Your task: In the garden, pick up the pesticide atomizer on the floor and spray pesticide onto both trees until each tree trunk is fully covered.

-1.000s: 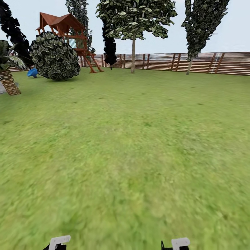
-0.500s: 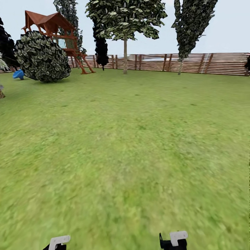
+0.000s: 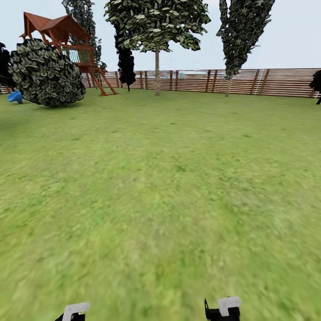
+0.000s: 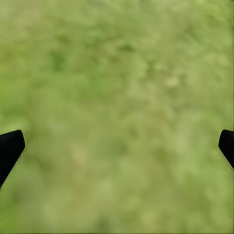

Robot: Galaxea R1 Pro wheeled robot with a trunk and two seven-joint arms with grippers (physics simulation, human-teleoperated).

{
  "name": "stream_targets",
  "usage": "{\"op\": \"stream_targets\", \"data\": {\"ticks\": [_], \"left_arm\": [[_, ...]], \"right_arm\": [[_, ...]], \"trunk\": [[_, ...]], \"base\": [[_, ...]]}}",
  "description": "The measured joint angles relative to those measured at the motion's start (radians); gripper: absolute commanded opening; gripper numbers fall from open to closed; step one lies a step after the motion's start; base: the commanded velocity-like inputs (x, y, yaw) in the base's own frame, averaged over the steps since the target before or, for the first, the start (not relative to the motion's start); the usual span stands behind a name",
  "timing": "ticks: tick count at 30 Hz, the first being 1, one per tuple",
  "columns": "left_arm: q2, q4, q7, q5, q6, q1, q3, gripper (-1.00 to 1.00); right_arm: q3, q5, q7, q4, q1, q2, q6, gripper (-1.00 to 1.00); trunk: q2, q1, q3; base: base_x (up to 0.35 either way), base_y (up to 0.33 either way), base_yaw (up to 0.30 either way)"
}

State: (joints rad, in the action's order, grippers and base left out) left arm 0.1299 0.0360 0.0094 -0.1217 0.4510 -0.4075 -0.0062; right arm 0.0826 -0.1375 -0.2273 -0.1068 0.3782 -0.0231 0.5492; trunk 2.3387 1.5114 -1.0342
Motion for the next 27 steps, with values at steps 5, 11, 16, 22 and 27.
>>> {"op": "stream_targets", "data": {"ticks": [5,11,16,22,27], "left_arm": [[0.000,0.000,0.000,0.000,0.000,0.000,0.000,-1.00],[-0.001,-0.001,0.000,0.000,0.000,0.000,0.000,-1.00],[-0.001,0.000,0.000,0.000,0.000,0.000,0.000,-1.00],[-0.001,-0.001,0.000,0.000,0.000,0.000,0.000,-1.00],[-0.001,-0.002,0.000,0.000,0.000,0.000,0.000,-1.00]], "right_arm": [[0.000,0.000,0.000,0.000,0.000,0.000,0.000,1.00],[0.000,-0.001,0.000,0.000,0.000,0.000,0.000,1.00],[-0.001,-0.001,0.000,0.000,0.000,0.000,0.000,1.00],[-0.001,-0.001,0.000,0.000,0.000,0.000,0.000,1.00],[-0.001,-0.001,0.000,0.000,0.000,0.000,0.000,1.00]], "trunk": [[0.000,0.000,0.000],[0.000,0.000,0.000],[0.000,0.000,0.000],[0.000,0.000,0.000],[0.000,0.000,0.000]], "base": [[0.339,0.001,0.000],[0.339,0.058,0.000],[0.339,0.074,0.000],[0.339,0.075,0.000],[0.339,0.074,0.000]]}}
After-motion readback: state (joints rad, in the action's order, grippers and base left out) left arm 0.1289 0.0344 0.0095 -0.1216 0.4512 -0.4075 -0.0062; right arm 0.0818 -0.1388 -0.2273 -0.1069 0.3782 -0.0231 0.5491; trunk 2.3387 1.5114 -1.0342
